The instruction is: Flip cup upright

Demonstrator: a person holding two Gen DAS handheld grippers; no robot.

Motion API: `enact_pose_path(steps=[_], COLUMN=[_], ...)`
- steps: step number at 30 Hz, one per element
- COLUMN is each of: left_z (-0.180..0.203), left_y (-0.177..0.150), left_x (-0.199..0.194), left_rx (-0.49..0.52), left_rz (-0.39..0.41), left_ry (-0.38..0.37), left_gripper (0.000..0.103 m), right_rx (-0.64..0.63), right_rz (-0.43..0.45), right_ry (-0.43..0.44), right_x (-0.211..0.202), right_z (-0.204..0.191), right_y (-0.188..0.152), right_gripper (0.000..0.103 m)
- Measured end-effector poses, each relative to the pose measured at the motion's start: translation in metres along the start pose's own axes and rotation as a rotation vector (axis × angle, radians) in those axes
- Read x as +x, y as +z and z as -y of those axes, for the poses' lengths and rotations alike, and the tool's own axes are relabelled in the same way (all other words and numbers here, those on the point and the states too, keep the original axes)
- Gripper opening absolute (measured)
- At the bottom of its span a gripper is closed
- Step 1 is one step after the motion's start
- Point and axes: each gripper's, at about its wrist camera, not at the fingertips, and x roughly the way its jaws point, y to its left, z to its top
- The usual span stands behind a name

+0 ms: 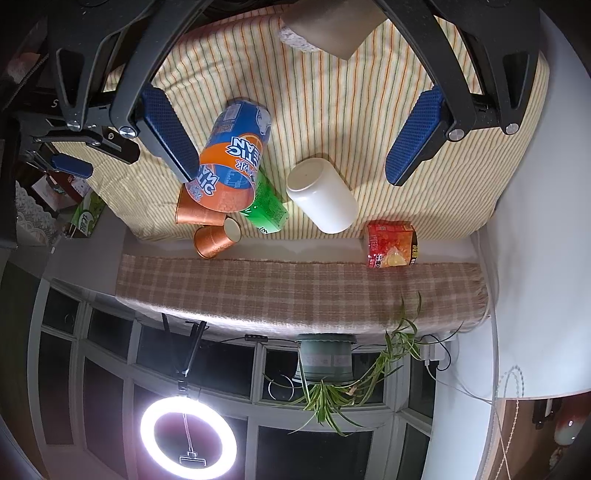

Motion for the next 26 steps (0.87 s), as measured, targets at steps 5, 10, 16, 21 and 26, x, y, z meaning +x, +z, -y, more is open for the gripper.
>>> enact_pose_path(steps=[5, 10, 16, 21, 26], left_z=[-0.002, -0.003, -0.006, -0.011, -0.013], left_y=[0.0, 0.0, 0.0, 0.0, 0.0], left_x=[0.001, 0.002, 0.003, 0.004, 0.004], left_rx=[-0.004, -0.005, -0.014, -0.021, -0.023], left_rz=[-0.006, -0.006, -0.009, -0.008, 0.001], left_ry=[0.003, 0.002, 0.006, 0.015, 0.027], left_gripper=[0.102, 0.102, 0.102, 0.102, 0.102], right_rx=[0.005, 0.005, -0.001, -0.004, -0.005], right_rz=[-0.011, -0.016, -0.022, -0.03, -0.036], right_ry=[0.001, 0.0, -0.001, 0.0, -0.001], right_x=[0.005, 0.009, 0.012, 0.016, 0.021], right_z=[0.001, 0.0, -0.003, -0.004, -0.004], right_y=[0.0, 0.0, 0.001, 0.0, 0.0], right_gripper=[0.103, 0.103, 0.103, 0.103, 0.103])
